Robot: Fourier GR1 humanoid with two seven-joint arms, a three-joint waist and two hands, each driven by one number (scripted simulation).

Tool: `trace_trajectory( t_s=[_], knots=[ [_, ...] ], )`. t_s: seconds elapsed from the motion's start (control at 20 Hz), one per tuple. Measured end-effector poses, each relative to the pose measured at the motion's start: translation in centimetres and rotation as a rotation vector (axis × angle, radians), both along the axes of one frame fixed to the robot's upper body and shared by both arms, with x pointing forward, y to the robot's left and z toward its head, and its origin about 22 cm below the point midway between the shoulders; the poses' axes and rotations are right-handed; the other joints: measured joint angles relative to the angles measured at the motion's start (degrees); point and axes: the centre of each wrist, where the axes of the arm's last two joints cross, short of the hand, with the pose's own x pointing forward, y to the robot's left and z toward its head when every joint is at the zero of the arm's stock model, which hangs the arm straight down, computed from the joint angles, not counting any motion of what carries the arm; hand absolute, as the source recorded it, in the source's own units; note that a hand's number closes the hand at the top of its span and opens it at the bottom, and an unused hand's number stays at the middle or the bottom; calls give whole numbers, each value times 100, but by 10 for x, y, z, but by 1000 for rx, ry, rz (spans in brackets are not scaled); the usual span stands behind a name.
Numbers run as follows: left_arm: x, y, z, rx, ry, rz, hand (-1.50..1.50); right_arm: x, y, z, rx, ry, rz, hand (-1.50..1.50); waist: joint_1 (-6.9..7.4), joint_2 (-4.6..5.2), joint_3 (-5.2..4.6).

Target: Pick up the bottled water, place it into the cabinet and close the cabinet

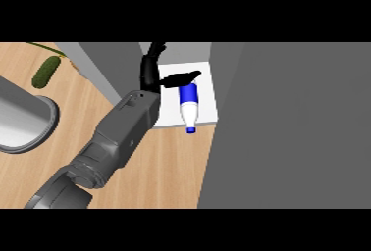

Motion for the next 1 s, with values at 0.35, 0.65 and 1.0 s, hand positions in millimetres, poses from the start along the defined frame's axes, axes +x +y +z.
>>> trace_trajectory(
  t_s=[0.35, 0.65, 1.0],
  knots=[
    [1, -3, 3, 12, -28, -57, -150, -1, 0, -2, 4, 6, 5, -150, 6, -5, 1],
    [3, -14, 15, -95, -86, -207, -150, 3, 0, 1, 6, 2, 1, -150, 32, -17, -2],
    [1, -19, 20, -228, -103, -358, -150, 0, -3, -1, -5, 19, -11, -150, 138, -89, 2]
  ],
)
